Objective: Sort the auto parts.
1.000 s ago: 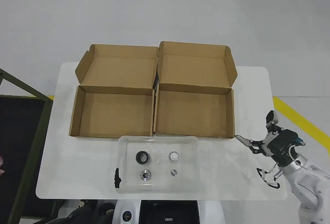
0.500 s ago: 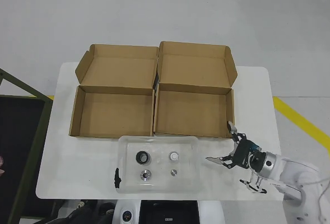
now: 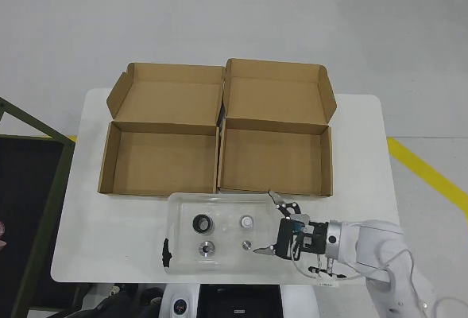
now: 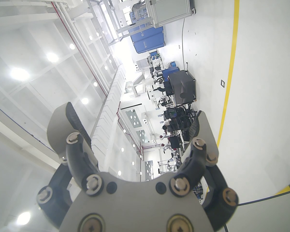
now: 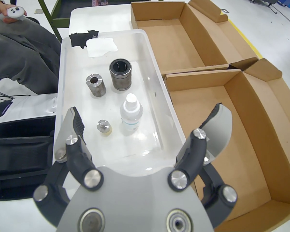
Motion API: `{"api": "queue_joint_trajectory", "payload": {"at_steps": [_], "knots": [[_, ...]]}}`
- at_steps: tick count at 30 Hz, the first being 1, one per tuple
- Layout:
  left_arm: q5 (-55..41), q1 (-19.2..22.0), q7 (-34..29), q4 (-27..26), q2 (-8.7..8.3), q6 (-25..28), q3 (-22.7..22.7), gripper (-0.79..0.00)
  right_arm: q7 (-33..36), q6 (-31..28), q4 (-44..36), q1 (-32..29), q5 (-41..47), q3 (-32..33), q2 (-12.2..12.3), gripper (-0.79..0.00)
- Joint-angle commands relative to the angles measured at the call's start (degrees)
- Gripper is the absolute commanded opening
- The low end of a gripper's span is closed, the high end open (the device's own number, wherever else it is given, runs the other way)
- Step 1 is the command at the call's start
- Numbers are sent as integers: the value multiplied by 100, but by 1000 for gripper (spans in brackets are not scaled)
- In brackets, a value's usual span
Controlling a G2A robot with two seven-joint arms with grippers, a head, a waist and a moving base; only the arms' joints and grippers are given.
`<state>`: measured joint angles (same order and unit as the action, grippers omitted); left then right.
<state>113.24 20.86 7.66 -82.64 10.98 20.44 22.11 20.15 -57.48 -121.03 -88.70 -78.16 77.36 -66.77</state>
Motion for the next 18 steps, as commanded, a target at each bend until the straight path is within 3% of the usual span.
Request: {"api": "queue_joint_trajectory", "payload": {"at_steps": [1,18], "knots": [[0,0,0,0,0,0,0,0,98,31,5,77,-31,-170,1,0],[0,0,0,0,0,0,0,0,914,503,450,735,-157,-1176,-9,0]]}}
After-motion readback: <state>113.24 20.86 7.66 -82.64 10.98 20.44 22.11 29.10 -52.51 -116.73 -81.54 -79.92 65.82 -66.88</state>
